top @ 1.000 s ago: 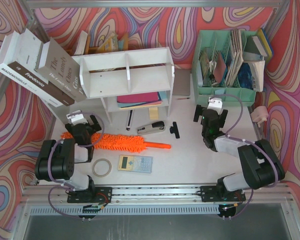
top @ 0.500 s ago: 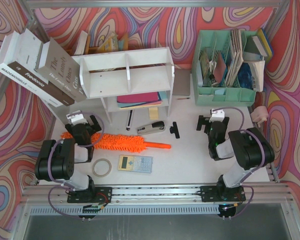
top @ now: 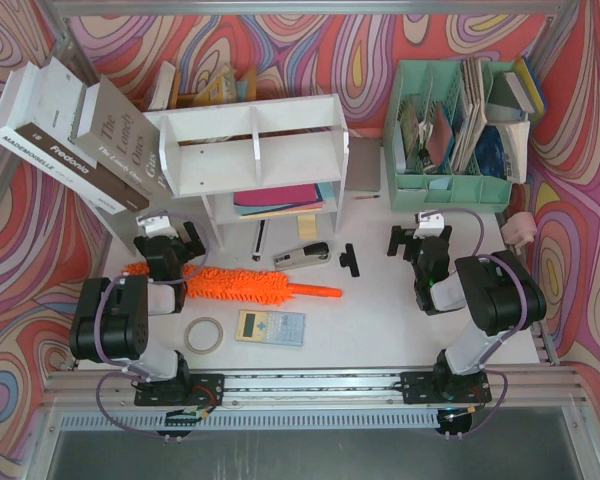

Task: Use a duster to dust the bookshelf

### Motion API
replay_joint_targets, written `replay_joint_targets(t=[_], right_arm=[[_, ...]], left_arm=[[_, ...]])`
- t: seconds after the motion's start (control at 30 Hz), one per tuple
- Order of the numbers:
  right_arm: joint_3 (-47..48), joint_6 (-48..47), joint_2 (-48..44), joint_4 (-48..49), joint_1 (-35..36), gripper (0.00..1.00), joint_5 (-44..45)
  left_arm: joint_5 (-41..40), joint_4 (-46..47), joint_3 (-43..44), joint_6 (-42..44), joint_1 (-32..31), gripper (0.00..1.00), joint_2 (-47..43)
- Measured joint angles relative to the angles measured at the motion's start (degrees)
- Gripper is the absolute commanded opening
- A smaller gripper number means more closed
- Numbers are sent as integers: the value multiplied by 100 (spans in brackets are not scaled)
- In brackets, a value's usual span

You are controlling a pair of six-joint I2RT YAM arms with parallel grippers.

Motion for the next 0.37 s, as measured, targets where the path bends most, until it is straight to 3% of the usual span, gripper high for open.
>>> replay_joint_targets(t=[0.37], right_arm=[[55, 4, 0, -57, -116, 99, -234]], left_arm=[[103, -98, -2, 0, 11, 98, 0]])
